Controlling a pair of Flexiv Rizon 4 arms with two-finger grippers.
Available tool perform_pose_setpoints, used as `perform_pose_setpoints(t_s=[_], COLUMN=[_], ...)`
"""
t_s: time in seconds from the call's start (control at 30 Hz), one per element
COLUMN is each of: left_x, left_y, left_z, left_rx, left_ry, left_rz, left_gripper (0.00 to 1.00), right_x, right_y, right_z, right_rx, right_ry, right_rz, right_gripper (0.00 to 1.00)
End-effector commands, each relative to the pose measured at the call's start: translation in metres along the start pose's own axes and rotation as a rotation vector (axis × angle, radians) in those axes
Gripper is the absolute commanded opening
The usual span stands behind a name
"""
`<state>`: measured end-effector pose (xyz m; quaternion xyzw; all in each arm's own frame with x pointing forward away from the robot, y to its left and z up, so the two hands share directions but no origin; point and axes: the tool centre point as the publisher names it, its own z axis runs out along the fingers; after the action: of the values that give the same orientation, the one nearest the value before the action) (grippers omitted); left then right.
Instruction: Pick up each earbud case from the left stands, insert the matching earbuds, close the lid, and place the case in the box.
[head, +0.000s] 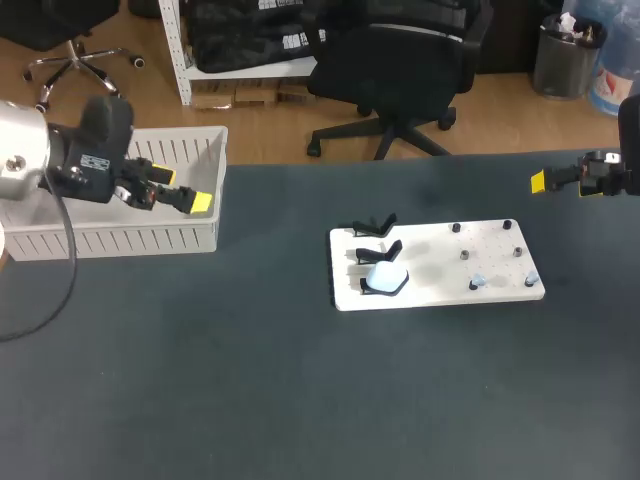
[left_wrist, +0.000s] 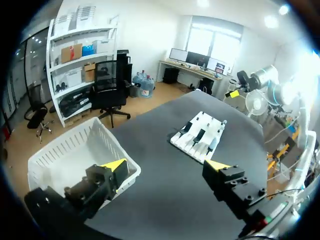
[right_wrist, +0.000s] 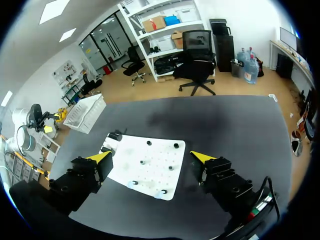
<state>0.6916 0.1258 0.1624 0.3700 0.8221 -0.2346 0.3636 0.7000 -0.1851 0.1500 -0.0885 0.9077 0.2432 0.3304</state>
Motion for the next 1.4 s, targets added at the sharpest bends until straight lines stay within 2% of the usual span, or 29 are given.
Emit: perform_pose_setpoints(t_s=[0.03, 0.1, 0.27, 0.4, 0.93, 1.07, 1.27, 1.4], left_x=[0.001, 0.0, 0.0, 0.002, 0.002, 0.014, 0.011, 0.011], left_y=[-0.007, -0.016, -0.033, -0.042, -0.042, -0.063, -0.093, -0.1], left_z=[0.01, 0.015, 0.025, 0.032, 0.032, 0.036, 0.047, 0.063], left_rx=[0.047, 0.074, 0.161, 0.205, 0.205, 0.266, 0.366, 0.417], left_ry=[-0.032, -0.029, -0.021, -0.007, -0.007, -0.025, -0.095, -0.092], left_rz=[0.152, 0.217, 0.295, 0.32, 0.32, 0.39, 0.461, 0.463], left_gripper=[1.0, 1.0, 1.0, 1.0, 1.0, 1.0, 1.0, 1.0], right_x=[0.0, 0.0, 0.0, 0.0, 0.0, 0.0, 0.0, 0.0], right_y=[0.0, 0.0, 0.0, 0.0, 0.0, 0.0, 0.0, 0.0], right_z=[0.0, 0.0, 0.0, 0.0, 0.0, 0.0, 0.0, 0.0], right_rx=[0.0, 0.0, 0.0, 0.0, 0.0, 0.0, 0.0, 0.0], right_ry=[0.0, 0.0, 0.0, 0.0, 0.0, 0.0, 0.0, 0.0], right_rz=[0.0, 0.0, 0.0, 0.0, 0.0, 0.0, 0.0, 0.0], right_gripper=[1.0, 1.0, 1.0, 1.0, 1.0, 1.0, 1.0, 1.0])
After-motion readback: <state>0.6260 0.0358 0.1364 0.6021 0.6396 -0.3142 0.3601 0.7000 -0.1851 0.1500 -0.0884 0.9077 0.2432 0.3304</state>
